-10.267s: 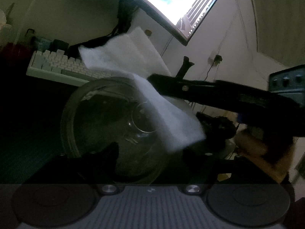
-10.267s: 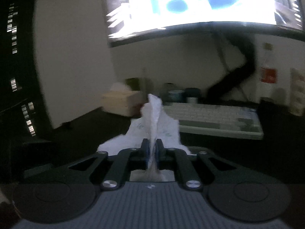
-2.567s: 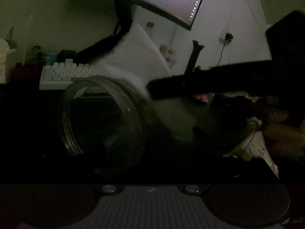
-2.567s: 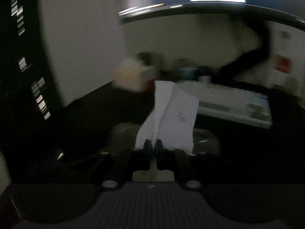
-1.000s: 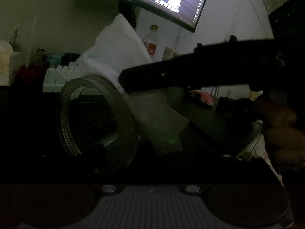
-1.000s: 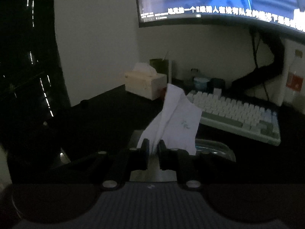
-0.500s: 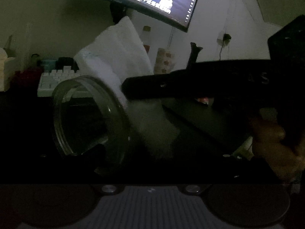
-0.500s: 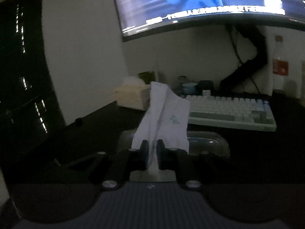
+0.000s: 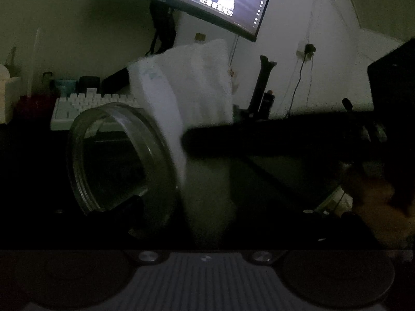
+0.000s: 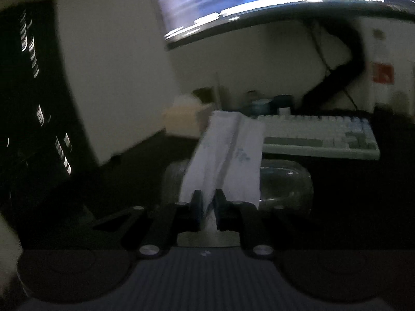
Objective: Clean container
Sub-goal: 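Wipe the jar's side with the right tool's tissue while the left tool holds the jar, then rub the tissue along the jar's rim with the right tool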
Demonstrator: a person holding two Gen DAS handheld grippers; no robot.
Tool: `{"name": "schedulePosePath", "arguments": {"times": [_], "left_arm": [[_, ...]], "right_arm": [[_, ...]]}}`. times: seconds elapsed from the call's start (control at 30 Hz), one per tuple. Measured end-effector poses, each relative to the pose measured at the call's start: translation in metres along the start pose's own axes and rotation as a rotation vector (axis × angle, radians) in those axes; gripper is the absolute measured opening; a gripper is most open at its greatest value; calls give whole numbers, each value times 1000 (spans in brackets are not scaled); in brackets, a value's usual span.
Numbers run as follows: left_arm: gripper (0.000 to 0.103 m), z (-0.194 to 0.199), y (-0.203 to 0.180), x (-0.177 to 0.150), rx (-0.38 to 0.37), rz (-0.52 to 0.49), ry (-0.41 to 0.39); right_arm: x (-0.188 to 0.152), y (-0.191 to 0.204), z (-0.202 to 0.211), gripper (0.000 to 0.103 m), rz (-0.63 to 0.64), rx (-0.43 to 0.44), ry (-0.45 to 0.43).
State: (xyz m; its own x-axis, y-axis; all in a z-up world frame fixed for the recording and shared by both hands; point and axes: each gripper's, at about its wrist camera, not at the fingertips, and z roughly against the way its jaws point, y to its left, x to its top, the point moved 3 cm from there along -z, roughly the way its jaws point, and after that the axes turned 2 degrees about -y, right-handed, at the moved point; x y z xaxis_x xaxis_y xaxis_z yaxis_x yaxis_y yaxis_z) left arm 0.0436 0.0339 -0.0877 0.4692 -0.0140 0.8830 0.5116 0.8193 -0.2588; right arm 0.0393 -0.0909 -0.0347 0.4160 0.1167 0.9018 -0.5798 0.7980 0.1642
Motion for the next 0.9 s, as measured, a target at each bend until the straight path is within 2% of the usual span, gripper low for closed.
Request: {"name": "schedulePosePath", "arguments": {"times": [0.1,0.13,0.23,0.43,0.5,0.6,0.7,0.87,0.9], "left_arm": [[103,2,1,0,-12,8,4],[103,2,2,0,-15,14,5],[103,0,1,0,-22,13,8],[103,-2,-4,-2,-22,-10,10],[103,-1,-3,-2,-24,-2,9],[103,0,-3,-1,-24,3,9],[103,-1,-3,-1,-27,8,11],[103,-1,-3,0,-29,12,12],[103,-1,-3,0,-26,8,14]], "right_arm": [[11,-35,-3,13,-121,-132,-1],[13,-41,-3,12,-146,-146,1],[16,-37,-4,12,-146,-127,-4],[8,4,-6,12,-24,23,-25],[8,-4,-5,9,-45,9,-26],[13,-26,-5,9,-114,-91,-22],[14,-26,-3,14,-121,-110,-9],[10,-2,-1,15,-62,3,1],[10,-2,0,12,-59,3,1]]}}
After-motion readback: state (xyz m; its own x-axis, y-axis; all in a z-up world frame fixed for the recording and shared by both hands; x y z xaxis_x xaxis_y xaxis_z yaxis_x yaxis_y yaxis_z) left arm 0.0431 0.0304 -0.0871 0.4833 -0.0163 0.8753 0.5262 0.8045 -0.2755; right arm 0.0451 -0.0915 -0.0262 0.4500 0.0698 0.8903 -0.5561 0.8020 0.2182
